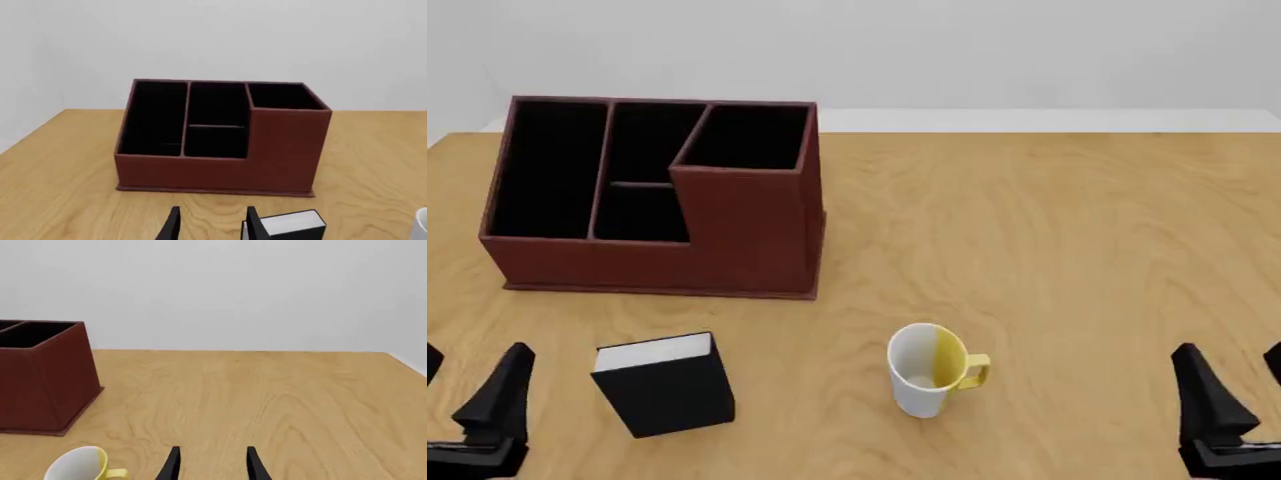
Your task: Pick up the book and place it in the right compartment of the caddy.
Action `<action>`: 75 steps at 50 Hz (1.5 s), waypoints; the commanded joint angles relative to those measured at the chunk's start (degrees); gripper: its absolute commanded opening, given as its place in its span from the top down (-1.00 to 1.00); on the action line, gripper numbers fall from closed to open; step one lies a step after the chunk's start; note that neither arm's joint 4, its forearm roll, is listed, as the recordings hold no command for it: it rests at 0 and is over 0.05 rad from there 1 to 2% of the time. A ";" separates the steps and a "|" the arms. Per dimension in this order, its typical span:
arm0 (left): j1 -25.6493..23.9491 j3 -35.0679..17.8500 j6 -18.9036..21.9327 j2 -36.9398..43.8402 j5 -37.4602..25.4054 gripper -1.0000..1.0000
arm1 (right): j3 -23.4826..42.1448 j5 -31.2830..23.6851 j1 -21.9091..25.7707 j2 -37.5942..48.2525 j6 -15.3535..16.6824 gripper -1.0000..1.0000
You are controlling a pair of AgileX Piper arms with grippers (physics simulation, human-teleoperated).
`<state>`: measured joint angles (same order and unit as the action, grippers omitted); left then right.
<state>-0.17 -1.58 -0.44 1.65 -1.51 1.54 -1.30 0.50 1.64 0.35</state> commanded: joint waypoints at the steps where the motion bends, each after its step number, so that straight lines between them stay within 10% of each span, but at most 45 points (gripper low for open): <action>1: -0.81 1.35 -0.51 -0.55 1.60 -1.00 | -1.39 1.52 -0.60 -1.26 1.26 -1.00; 15: -2.11 -0.33 0.78 -0.99 -0.60 -1.00 | -1.53 2.43 -0.53 0.20 3.48 -1.00; 42: -21.91 -14.36 6.72 10.48 -14.82 -1.00 | -1.53 0.81 0.44 -1.18 5.03 -1.00; 63: -26.70 -30.14 22.19 19.02 -31.98 -1.00 | -1.53 0.50 0.94 -1.37 5.16 -1.00; 75: -33.79 -35.56 19.25 29.09 -38.87 -1.00 | -1.51 0.87 1.11 -0.28 5.54 -1.00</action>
<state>-28.69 -32.44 18.78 23.82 -34.05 0.03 -0.59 1.60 0.88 5.57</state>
